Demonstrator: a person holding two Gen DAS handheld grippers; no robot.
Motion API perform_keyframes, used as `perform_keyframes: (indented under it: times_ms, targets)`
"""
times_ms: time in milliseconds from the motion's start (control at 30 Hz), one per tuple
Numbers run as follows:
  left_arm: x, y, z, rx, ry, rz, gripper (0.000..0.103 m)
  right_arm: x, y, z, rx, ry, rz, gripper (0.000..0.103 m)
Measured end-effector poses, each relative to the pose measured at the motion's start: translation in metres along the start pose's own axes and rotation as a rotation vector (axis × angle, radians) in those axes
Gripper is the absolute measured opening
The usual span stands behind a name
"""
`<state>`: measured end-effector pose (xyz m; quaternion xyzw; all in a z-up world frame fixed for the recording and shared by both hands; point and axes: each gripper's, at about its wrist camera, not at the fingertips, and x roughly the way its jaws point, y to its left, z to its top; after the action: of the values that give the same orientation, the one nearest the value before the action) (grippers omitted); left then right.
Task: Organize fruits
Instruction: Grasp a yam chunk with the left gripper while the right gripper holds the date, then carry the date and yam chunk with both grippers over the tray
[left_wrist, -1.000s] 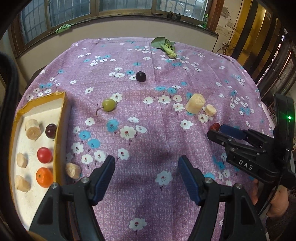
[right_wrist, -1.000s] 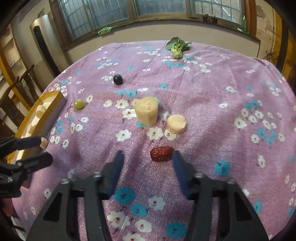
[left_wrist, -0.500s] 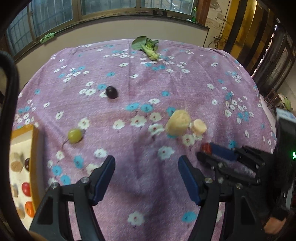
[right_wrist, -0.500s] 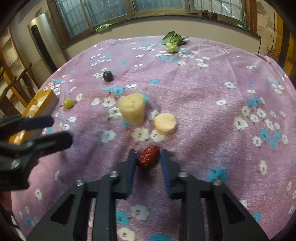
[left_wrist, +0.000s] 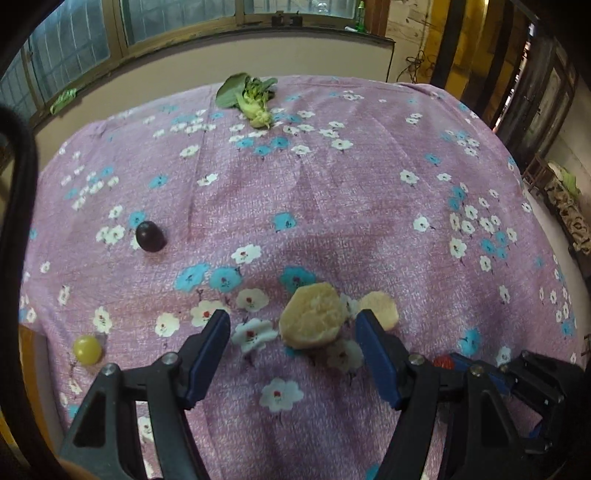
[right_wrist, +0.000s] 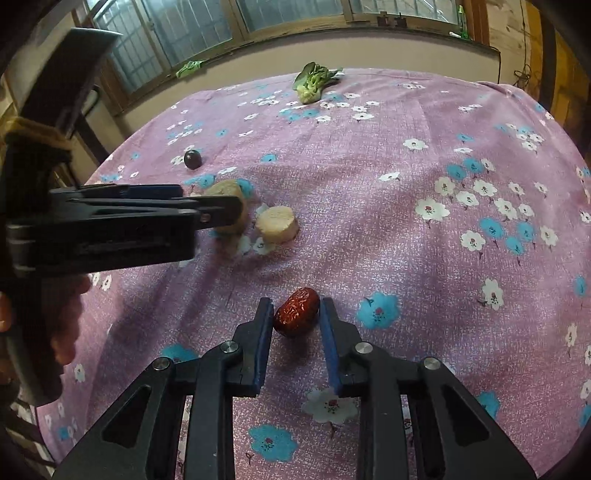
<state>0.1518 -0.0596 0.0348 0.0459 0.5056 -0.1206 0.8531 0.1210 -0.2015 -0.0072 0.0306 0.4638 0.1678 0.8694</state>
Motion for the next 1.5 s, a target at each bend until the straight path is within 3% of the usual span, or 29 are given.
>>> perform_keyframes:
  times_ms: [67,167,433,667,1067,1500]
  targets:
    - [0.009,0.006,0.002,-0.04,0.028,-0.024,0.054,0.001,0.001,0.0,-0.004,-0.002,-0.004,0.025]
    - [0.011,0.008,-0.001,-0.061,0.012,-0.053,0.039,0.001,0.002,0.001,0.0,-0.004,-0.006,0.025]
    - [-0.004,0.005,-0.016,-0.021,-0.023,-0.011,0.038,-0.002,0.005,0.0,-0.005,-0.006,-0.032,0.025]
    - [-0.037,0.021,-0.046,-0.043,-0.028,-0.069,0.038,-0.022,0.013,-0.01,0.003,-0.019,-0.046,0.025]
    - [-0.084,0.057,-0.125,-0.057,-0.029,-0.088,0.038,-0.029,0.068,-0.044,-0.056,0.021,-0.073,0.025]
    - [-0.118,0.098,-0.147,-0.116,-0.067,-0.137,0.038,-0.026,0.139,-0.038,-0.134,0.021,-0.059,0.025]
